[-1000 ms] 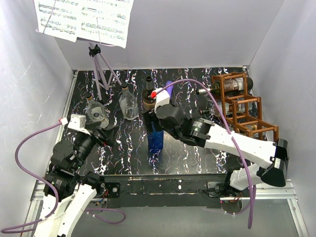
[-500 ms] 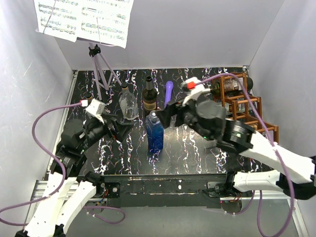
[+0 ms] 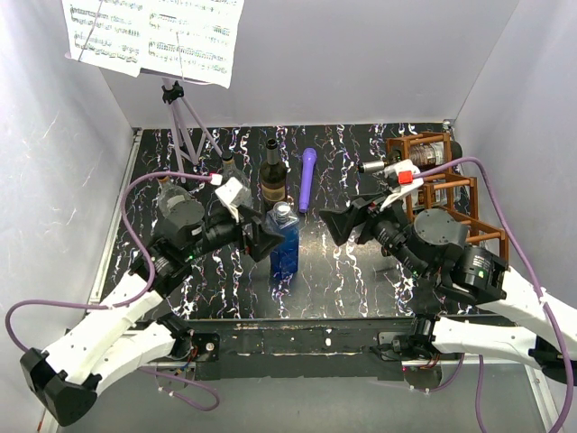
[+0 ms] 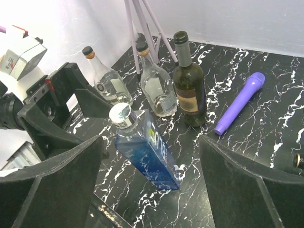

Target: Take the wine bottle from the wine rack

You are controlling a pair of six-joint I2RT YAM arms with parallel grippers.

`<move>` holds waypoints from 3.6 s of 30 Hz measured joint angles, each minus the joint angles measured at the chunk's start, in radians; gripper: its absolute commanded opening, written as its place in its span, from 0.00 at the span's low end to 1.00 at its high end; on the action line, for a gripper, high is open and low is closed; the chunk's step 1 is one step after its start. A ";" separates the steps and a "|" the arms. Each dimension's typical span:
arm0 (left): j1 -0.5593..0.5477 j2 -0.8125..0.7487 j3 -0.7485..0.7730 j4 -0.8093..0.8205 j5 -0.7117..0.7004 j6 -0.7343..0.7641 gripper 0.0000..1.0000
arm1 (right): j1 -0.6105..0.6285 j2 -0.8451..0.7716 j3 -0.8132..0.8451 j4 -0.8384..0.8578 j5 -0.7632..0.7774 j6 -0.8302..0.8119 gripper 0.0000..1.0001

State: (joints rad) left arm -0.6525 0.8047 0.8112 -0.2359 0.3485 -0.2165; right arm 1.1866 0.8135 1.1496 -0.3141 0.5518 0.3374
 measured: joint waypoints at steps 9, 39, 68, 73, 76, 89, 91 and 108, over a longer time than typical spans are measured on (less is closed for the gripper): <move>-0.029 0.133 -0.003 0.087 -0.083 0.016 0.98 | 0.000 -0.076 -0.062 0.001 0.039 -0.029 0.89; -0.051 -0.027 0.053 -0.333 -1.006 -0.074 0.00 | 0.000 -0.172 -0.185 0.043 0.074 -0.048 0.90; 0.306 -0.027 0.068 -0.348 -0.992 -0.015 0.79 | 0.000 -0.153 -0.195 0.050 0.069 -0.048 0.91; 0.318 -0.027 0.078 -0.363 -0.989 -0.018 0.81 | 0.000 -0.151 -0.194 0.049 0.064 -0.048 0.90; 0.318 -0.027 0.089 -0.374 -0.980 -0.022 0.92 | 0.000 -0.151 -0.194 0.049 0.058 -0.048 0.90; 0.318 -0.084 0.347 -0.469 -0.941 -0.046 0.98 | 0.000 -0.083 -0.177 0.048 0.032 -0.062 0.92; 0.318 -0.105 0.399 -0.469 -0.896 -0.039 0.98 | 0.000 -0.063 -0.174 0.047 0.023 -0.078 0.92; 0.301 -0.106 0.226 -0.279 0.183 -0.045 0.98 | -0.332 0.288 0.063 -0.026 0.023 -0.626 0.92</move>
State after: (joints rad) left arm -0.3511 0.6987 1.0374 -0.5148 0.5316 -0.2619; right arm 0.8547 1.1015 1.2129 -0.3401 0.5747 -0.2882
